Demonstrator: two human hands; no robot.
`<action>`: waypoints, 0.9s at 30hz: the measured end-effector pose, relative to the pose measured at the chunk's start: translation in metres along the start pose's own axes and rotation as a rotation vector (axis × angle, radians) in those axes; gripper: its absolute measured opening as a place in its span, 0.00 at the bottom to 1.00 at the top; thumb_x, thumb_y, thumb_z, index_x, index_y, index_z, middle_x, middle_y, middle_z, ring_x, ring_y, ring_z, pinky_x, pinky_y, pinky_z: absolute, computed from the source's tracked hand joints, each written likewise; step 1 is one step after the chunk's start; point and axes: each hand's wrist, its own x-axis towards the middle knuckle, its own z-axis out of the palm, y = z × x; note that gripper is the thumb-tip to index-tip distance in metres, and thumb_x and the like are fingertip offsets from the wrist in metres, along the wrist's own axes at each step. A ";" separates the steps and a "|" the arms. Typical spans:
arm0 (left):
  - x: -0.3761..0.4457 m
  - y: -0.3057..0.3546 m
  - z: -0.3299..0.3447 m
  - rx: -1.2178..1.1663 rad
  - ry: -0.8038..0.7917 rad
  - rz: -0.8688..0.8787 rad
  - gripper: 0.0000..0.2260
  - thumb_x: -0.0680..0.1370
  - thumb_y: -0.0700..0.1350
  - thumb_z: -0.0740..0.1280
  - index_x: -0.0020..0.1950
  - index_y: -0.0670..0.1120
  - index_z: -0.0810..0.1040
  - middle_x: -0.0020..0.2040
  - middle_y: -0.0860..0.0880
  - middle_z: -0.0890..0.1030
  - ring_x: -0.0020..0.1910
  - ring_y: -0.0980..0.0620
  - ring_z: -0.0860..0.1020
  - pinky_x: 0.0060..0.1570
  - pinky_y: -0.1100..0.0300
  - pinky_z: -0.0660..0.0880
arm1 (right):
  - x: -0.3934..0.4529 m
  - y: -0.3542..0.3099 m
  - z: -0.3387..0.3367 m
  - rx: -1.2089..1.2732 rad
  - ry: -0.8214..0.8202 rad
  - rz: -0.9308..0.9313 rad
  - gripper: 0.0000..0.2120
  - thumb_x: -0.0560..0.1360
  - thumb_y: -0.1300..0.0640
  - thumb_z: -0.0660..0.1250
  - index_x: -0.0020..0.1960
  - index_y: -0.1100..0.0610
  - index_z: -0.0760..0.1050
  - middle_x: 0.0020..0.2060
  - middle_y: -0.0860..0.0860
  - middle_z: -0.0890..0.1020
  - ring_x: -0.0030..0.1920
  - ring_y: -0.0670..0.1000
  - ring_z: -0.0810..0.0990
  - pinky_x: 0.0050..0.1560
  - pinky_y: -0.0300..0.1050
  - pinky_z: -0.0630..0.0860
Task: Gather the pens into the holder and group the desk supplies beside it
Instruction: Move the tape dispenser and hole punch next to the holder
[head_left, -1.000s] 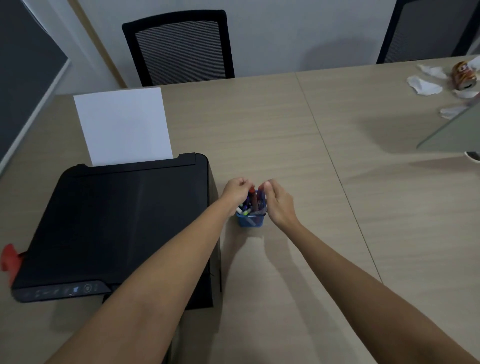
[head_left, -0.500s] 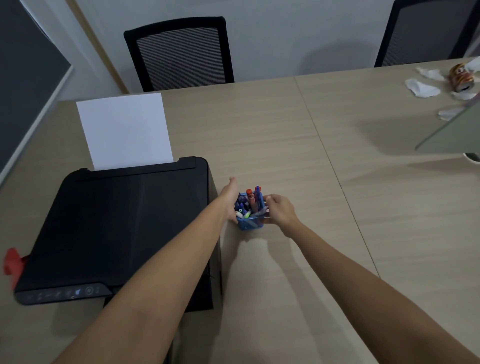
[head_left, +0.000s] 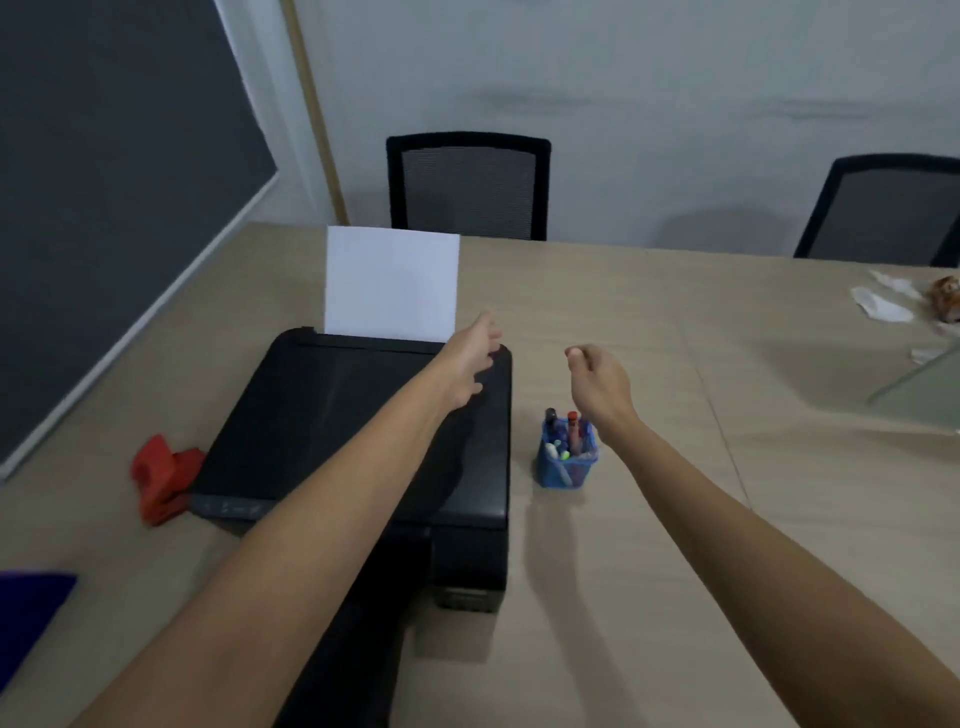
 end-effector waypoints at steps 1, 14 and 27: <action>-0.014 0.002 -0.022 -0.012 0.024 0.028 0.26 0.82 0.59 0.49 0.75 0.45 0.66 0.76 0.47 0.67 0.75 0.46 0.64 0.75 0.42 0.57 | -0.006 -0.019 0.010 -0.006 -0.024 -0.033 0.17 0.80 0.54 0.54 0.59 0.61 0.76 0.52 0.61 0.82 0.55 0.61 0.78 0.55 0.49 0.71; -0.173 -0.181 -0.384 0.271 0.780 -0.012 0.17 0.76 0.44 0.68 0.64 0.40 0.76 0.64 0.41 0.78 0.63 0.45 0.76 0.62 0.56 0.70 | -0.151 -0.205 0.283 0.000 -0.513 -0.305 0.13 0.78 0.55 0.61 0.58 0.59 0.78 0.57 0.57 0.81 0.59 0.57 0.78 0.60 0.50 0.73; -0.219 -0.354 -0.491 0.262 0.914 -0.193 0.21 0.66 0.36 0.76 0.57 0.41 0.74 0.51 0.42 0.82 0.40 0.50 0.77 0.33 0.64 0.71 | -0.186 -0.203 0.488 -0.239 -0.558 0.070 0.21 0.77 0.55 0.63 0.64 0.68 0.71 0.61 0.62 0.78 0.61 0.62 0.76 0.60 0.50 0.71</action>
